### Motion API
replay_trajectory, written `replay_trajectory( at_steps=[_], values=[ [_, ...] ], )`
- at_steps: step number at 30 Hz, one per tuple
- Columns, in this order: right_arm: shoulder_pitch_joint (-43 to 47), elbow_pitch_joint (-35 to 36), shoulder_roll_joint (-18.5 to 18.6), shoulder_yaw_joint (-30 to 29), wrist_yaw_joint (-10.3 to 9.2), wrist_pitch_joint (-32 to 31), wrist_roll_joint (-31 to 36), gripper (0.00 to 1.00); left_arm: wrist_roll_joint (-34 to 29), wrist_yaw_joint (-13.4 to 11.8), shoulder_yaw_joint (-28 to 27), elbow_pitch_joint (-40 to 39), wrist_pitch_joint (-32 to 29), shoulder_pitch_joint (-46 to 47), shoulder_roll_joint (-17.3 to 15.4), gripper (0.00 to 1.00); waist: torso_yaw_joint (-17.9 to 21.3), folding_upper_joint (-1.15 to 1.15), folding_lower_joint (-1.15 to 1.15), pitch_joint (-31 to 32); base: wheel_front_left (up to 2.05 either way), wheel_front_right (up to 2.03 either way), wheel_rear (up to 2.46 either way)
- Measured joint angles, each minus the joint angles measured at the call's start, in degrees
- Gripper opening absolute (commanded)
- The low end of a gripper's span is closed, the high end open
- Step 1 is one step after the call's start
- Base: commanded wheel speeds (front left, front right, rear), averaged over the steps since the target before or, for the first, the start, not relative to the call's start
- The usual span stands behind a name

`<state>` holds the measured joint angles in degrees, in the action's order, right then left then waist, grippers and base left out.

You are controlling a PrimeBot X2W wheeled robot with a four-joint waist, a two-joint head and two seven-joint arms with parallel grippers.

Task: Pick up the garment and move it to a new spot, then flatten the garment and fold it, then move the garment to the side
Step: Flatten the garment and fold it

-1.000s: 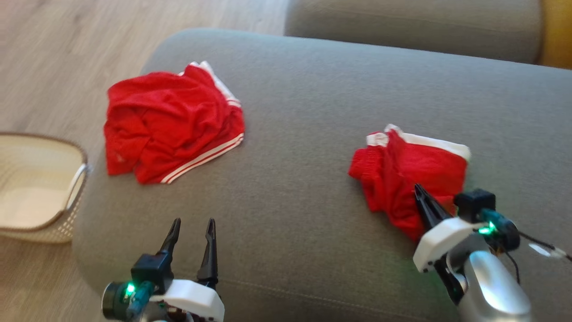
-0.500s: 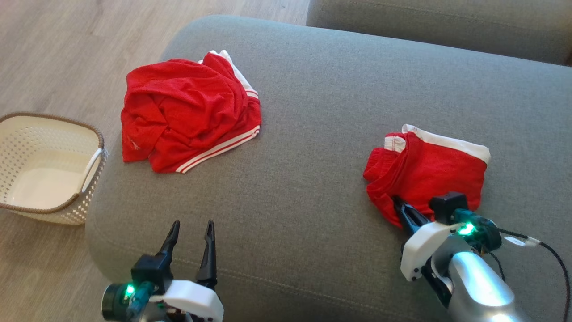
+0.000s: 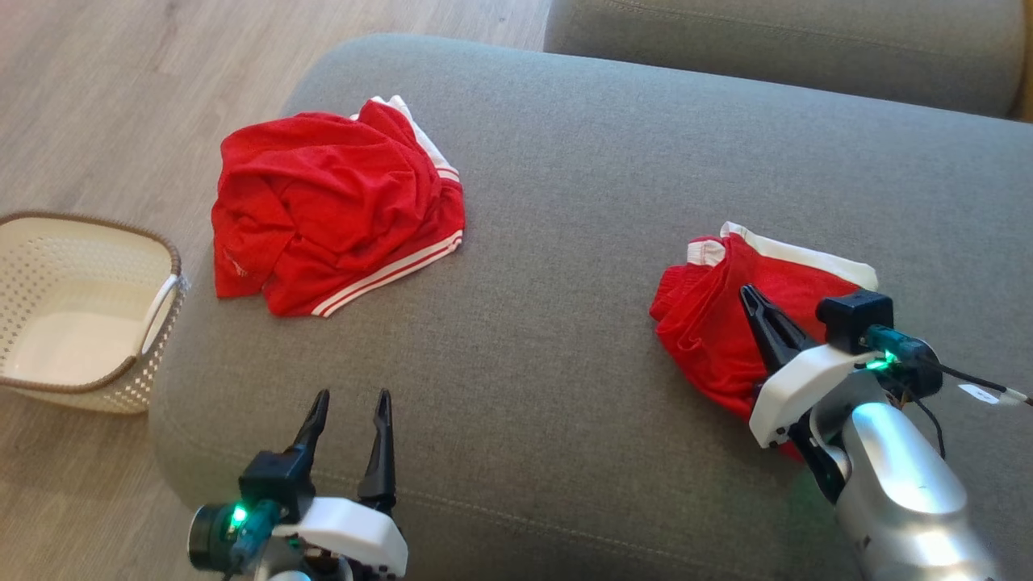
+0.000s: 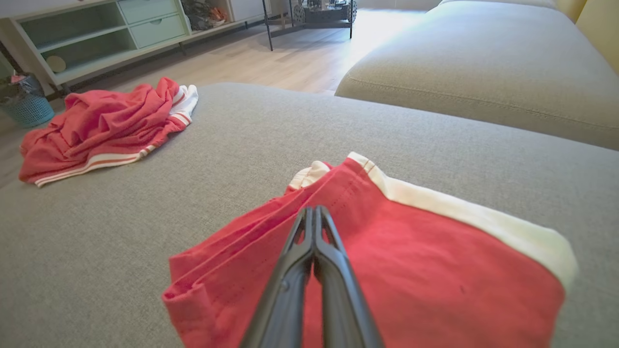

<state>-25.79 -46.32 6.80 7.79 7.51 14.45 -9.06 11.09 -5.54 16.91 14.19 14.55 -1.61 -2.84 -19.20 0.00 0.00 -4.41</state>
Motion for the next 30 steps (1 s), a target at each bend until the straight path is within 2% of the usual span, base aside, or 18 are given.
replay_trajectory(
  at_steps=[4,11,19,23,30],
  values=[
    [-1.1,-2.1,0.3,-0.1,0.0,0.0,1.5,0.0,0.3,0.0,1.2,-0.3,0.0,0.1,0.0,1.0,-0.8,0.0,0.0,-1.3,0.0,0.0,0.0],
    [-6.9,-7.1,3.1,-1.7,0.0,0.0,3.6,0.0,0.7,-0.3,2.4,-0.4,0.0,2.3,0.0,1.0,-3.9,0.0,0.01,-4.3,0.0,0.0,0.0],
    [-7.5,-10.7,4.0,-2.4,0.0,0.0,3.7,0.0,1.3,-0.6,3.0,-0.7,0.0,2.4,0.0,1.0,-5.7,0.0,0.01,-6.7,0.0,0.0,0.0],
    [-7.6,-9.8,4.1,-1.6,0.0,0.2,2.1,0.0,1.3,-0.6,3.5,-0.8,0.0,2.4,0.0,1.0,-5.3,0.0,0.0,-7.4,0.0,0.0,0.0],
    [-7.4,-2.4,4.3,0.6,0.0,0.2,-0.2,0.0,1.2,-1.0,3.7,-0.7,0.0,3.5,0.1,1.0,-3.1,0.0,0.01,-6.7,0.0,0.0,0.0]
  ],
)
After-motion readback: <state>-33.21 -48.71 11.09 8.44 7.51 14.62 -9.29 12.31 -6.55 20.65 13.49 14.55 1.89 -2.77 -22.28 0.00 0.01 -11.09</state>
